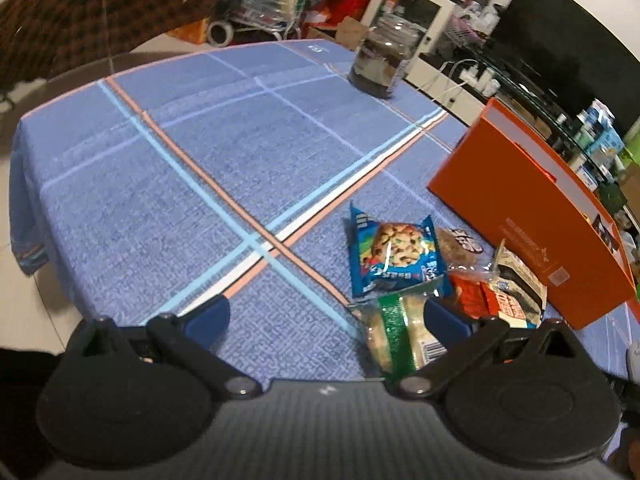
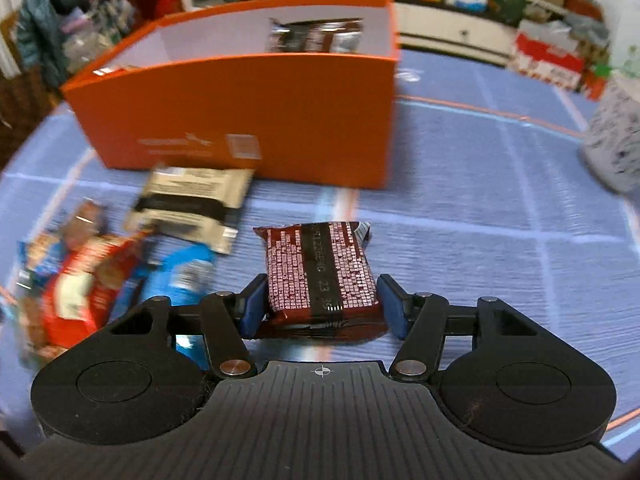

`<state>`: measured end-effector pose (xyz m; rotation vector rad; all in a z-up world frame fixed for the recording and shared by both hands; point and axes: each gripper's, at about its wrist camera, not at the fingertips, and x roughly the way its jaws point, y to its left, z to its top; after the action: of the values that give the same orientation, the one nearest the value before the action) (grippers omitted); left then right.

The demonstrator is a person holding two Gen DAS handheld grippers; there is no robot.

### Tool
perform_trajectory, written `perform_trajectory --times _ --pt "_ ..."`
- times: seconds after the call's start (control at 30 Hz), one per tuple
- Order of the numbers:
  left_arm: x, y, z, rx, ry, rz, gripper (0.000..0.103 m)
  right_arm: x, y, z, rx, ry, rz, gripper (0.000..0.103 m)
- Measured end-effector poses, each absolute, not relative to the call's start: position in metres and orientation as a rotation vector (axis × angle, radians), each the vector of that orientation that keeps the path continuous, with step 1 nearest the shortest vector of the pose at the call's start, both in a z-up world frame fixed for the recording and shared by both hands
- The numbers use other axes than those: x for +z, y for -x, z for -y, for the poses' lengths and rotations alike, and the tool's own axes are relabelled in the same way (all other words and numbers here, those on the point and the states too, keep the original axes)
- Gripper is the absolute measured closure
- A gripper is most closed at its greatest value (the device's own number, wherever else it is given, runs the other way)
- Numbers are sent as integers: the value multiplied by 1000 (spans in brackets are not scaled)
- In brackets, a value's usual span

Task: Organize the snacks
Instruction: 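Move the left gripper to the green-labelled bread bag while the right gripper reaches a chocolate bar, then grasp the green-labelled bread bag with the left gripper while the right gripper grasps the chocolate bar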

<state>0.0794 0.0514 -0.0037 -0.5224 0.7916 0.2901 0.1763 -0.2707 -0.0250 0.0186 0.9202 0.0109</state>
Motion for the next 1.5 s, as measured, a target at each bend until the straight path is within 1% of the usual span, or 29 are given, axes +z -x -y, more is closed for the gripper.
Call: perform_trajectory --times 0.17,0.33,0.5,0.57,0.67,0.73,0.77,0.8,0.83,0.87,0.9,0.93,1.0,1.1,1.13,1.33,1.43,1.5 --pt "-5 -80 -45 269 560 -811 1 -27 -174 282 -13 -8 -935 54" --pt "-13 -87 -33 248 541 -833 1 -28 -174 275 4 11 -932 54" --pt "-15 -90 -30 203 524 -809 1 -27 -171 276 16 4 -936 54" --pt "-16 -90 -30 187 503 -805 7 -27 -169 276 24 5 -941 54" --pt "-16 -90 -26 153 442 -817 12 -27 -167 274 36 15 -942 55" --pt "-15 -90 -25 121 425 -811 21 -27 -166 273 41 17 -943 55" --pt "-16 -91 -24 101 398 -814 21 -27 -166 273 43 18 -943 55" --pt "-16 -94 -24 77 353 -818 26 -27 -166 273 44 18 -943 55" --pt "-17 -95 -24 63 322 -815 34 -27 -165 273 46 18 -943 55" --pt "-18 -97 -24 47 271 -814 37 -26 -165 274 47 21 -942 55" --pt "-19 -98 -25 36 220 -810 45 -26 -165 274 49 26 -942 55" --pt "-21 -99 -24 18 166 -810 46 -26 -164 273 51 31 -941 55" --pt "-23 -98 -26 -37 68 -814 45 -26 -164 274 55 34 -939 55" --pt "-26 -92 -34 -74 19 -815 32 -27 -163 275 63 34 -934 55" --pt "-27 -90 -38 -71 17 -813 30 -27 -163 276 63 33 -933 55" --pt "-27 -85 -43 -60 36 -804 30 -27 -161 272 52 57 -922 54" --pt "-25 -85 -41 -90 44 -806 34 -27 -162 272 51 52 -927 54" --pt "-26 -86 -38 -94 32 -808 34 -27 -163 272 52 48 -927 54"
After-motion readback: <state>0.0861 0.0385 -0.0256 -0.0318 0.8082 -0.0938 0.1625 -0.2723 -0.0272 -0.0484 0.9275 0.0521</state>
